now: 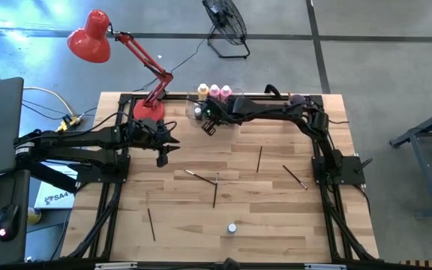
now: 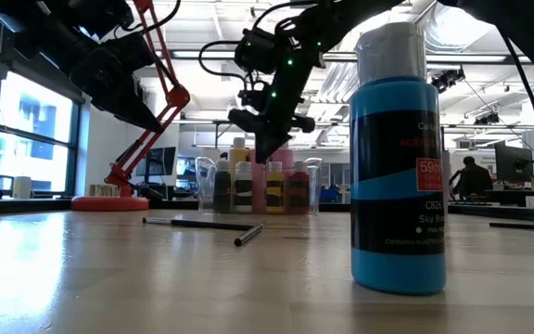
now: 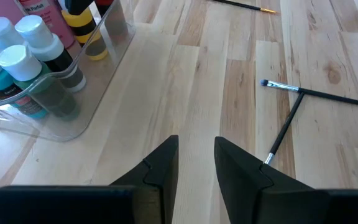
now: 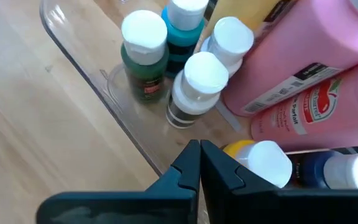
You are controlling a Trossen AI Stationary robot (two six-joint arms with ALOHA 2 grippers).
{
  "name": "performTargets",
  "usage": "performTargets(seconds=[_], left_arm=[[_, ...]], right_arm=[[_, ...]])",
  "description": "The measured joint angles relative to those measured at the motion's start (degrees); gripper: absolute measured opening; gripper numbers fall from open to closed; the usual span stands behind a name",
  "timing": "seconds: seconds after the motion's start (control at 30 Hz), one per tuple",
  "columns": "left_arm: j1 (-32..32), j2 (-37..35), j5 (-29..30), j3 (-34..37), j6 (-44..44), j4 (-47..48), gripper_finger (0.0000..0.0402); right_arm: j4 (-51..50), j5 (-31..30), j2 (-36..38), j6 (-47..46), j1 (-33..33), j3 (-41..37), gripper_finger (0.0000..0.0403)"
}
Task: Pick & Place Paint Supplies
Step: Put the small yellow paint bottle into the transparent bin
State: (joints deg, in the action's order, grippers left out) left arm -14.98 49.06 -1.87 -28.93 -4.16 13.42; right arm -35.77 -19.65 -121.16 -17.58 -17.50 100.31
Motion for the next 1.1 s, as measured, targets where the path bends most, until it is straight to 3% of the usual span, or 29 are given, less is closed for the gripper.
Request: performTargets(seconds=[0.37, 1.1], left_arm=[[0.0, 0.0, 0.0, 0.0, 0.0, 0.0, 0.0102], [0.0, 0.0, 0.1, 0.0, 0.0, -0.1, 0.0102]], right_arm=[[0.1, 1.6, -2.5, -0.2, -0.8, 0.0, 0.0002], [-2.2, -2.5, -3.2, -0.6, -2.1, 0.0, 0.0002]])
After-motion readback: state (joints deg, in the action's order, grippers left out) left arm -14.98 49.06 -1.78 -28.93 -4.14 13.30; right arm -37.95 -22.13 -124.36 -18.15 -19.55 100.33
